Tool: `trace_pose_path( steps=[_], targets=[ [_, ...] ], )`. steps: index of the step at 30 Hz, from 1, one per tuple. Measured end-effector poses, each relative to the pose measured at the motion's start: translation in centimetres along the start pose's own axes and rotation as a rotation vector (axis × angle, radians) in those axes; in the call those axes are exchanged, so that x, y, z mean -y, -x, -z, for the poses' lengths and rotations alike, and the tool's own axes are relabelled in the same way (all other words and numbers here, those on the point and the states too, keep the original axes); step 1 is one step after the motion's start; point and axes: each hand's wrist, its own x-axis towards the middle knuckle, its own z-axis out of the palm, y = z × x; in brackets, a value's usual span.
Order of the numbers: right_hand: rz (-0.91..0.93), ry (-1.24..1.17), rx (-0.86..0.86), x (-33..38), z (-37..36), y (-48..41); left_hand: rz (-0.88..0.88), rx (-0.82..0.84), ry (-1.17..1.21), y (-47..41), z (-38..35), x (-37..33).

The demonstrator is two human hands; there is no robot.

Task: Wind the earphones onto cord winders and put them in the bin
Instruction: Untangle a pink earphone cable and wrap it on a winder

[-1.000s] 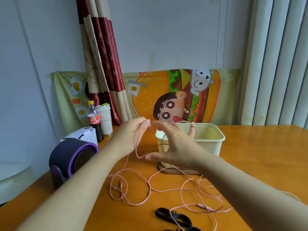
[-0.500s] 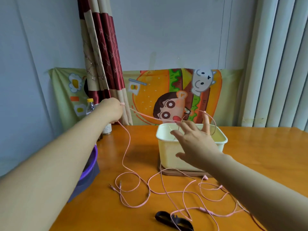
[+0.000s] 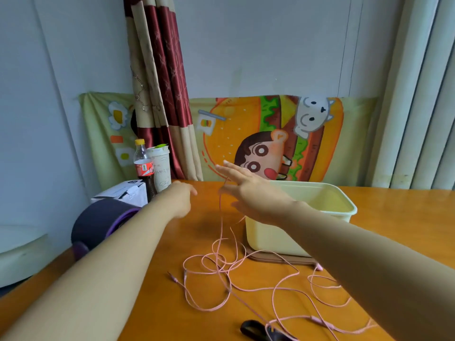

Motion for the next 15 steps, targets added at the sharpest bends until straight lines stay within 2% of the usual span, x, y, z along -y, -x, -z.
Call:
trace_pose_path(
  steps=[4, 6, 8, 11, 15],
  targets=[
    [0.03, -0.128, -0.025, 0.5, -1.0, -1.5, -0.128, -0.382, 0.135, 2.4, 0.8, -1.6],
    [0.029, -0.176, -0.067, 0.0, -1.3, -1.1, -0.238, -0.419, 0.194, 3.8, 0.7, -2.7],
    [0.021, -0.222, -0.111, -0.6, -1.3, 0.3, -0.294, -0.299, 0.187, 5.0, 0.0, -3.8],
    [-0.051, -0.255, -0.135, -1.6, -0.7, 3.8, -0.368, 0.013, 0.085, 6.2, -2.0, -5.6],
    [-0.215, -0.274, -0.027, -2.5, 0.2, 9.5, -0.522, 0.445, -0.054, 8.1, -5.3, -8.9]
  ],
)
